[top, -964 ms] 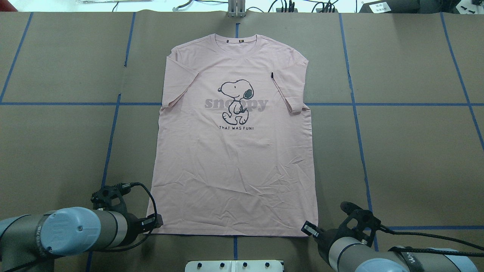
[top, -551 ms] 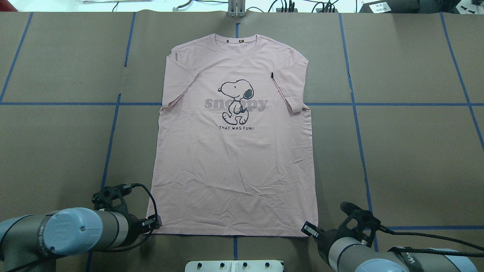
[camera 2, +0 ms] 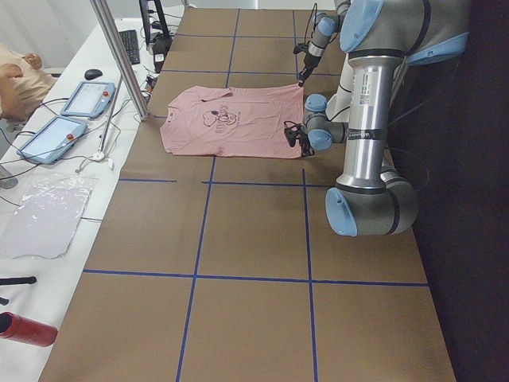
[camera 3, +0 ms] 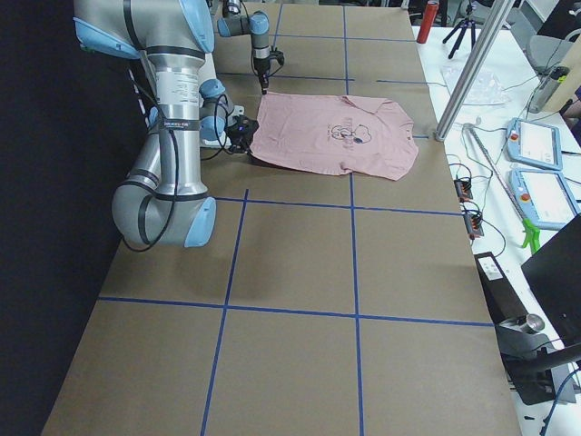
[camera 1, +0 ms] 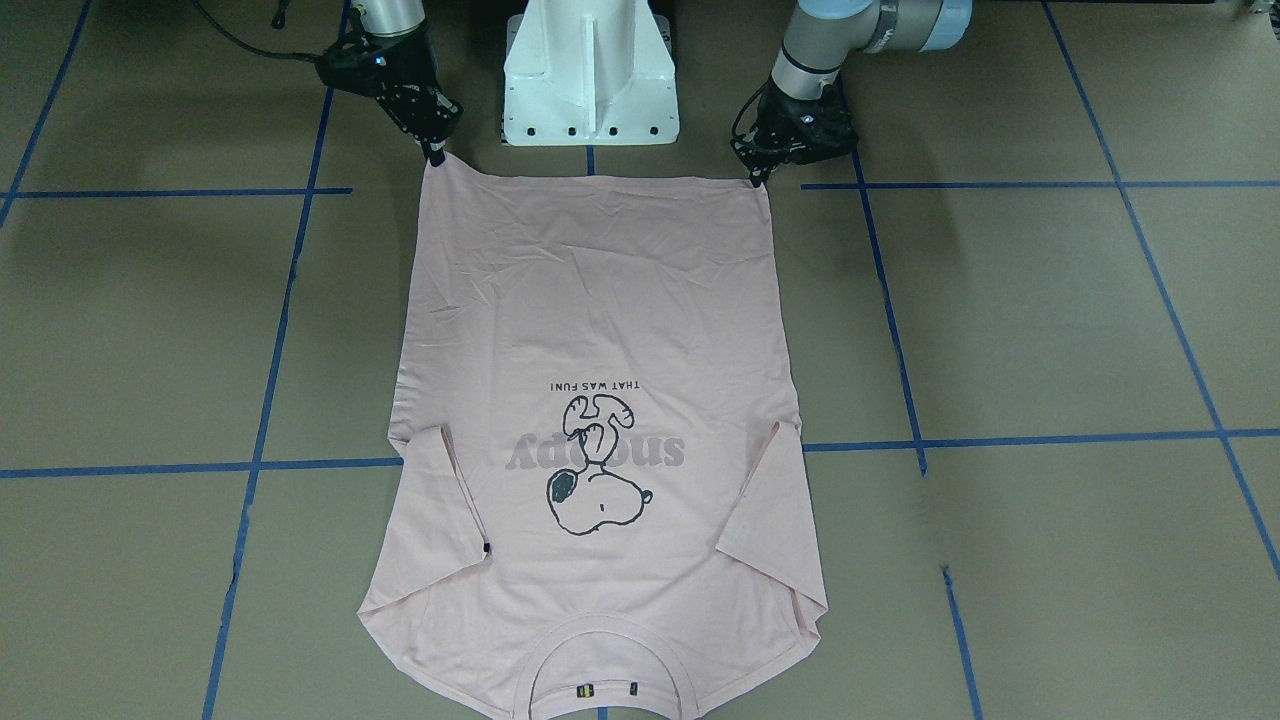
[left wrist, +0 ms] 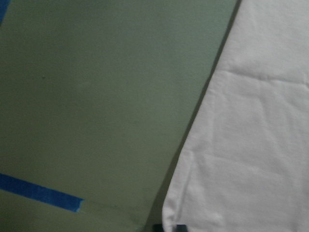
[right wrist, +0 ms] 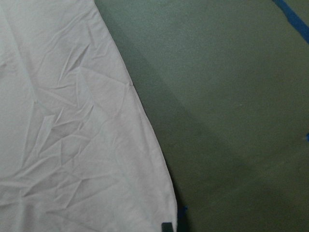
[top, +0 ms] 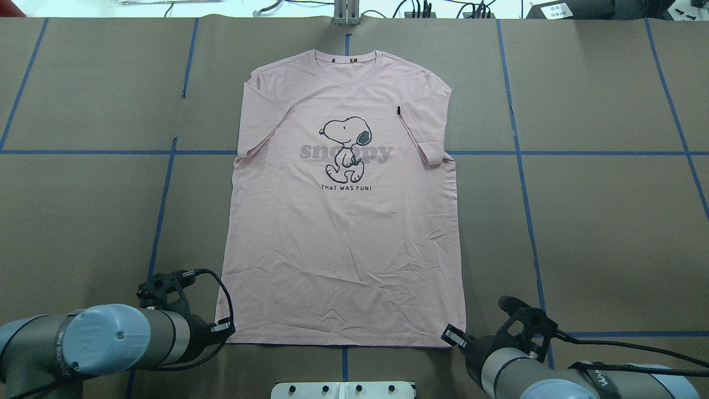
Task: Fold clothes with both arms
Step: 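Grasp the hem corners with both grippers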
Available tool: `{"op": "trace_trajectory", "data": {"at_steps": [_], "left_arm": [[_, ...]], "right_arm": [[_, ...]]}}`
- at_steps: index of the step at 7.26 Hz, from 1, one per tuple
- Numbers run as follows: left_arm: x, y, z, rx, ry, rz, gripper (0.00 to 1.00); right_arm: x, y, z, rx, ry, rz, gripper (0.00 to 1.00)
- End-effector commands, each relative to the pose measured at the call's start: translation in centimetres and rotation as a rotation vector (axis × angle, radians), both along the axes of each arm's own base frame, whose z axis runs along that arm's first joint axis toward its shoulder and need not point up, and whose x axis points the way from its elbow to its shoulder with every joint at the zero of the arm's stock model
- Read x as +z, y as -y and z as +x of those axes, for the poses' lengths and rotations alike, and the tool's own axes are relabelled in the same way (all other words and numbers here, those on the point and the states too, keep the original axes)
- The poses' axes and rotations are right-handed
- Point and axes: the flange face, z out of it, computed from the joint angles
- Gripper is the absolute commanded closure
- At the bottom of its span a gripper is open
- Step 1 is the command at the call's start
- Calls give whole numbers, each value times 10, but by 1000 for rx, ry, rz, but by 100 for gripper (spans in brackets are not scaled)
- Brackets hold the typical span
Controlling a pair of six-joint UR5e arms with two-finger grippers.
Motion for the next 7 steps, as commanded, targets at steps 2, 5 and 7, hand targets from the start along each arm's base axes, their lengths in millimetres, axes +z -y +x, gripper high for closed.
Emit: {"op": "trace_trajectory", "data": {"at_steps": [2, 5, 7], "left_arm": [[-47, -8, -30, -9, -95, -50, 100], [-117, -30, -85, -7, -135, -92, 100], [-118, 50, -84, -125, -102, 15, 100]], "right_arm": [[1, -1, 32, -7, 0, -4, 100], [-36, 7, 111, -17, 76, -28, 100], [-49, 91, 107, -10, 62, 77, 100]]}}
